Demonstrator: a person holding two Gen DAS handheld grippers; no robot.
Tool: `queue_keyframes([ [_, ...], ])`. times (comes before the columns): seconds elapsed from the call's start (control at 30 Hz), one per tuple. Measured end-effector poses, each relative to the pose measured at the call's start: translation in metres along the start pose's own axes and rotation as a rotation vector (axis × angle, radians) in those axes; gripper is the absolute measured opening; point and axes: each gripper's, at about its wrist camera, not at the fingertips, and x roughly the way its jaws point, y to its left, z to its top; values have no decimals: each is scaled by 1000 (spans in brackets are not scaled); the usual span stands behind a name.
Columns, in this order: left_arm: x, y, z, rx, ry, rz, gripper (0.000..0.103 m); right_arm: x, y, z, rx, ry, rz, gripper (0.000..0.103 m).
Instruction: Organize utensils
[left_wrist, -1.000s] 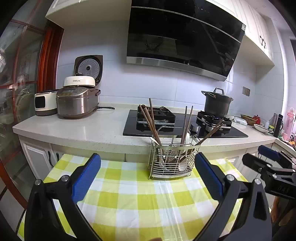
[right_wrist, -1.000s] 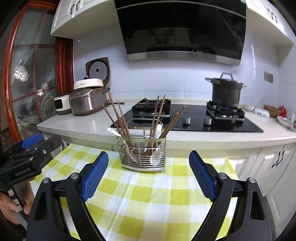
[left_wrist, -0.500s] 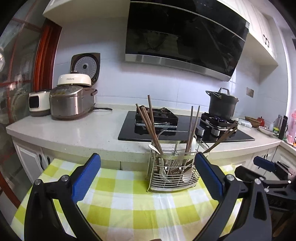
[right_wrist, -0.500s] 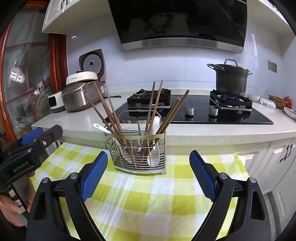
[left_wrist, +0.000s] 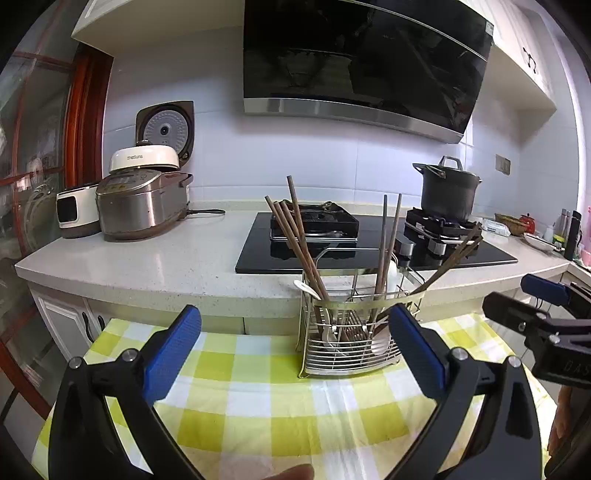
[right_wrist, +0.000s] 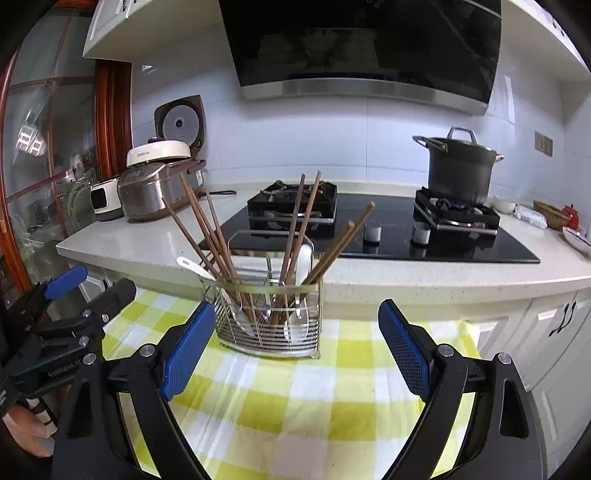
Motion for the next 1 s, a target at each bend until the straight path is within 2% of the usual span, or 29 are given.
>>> queue_keyframes([
  [0.8,2,3,-2,-5,0,20,98,8,4,0,-9,11,-14,85],
  [1.0,3,4,-6,-3,8,38,98,7,5,-2,-1,-2,-45,85],
])
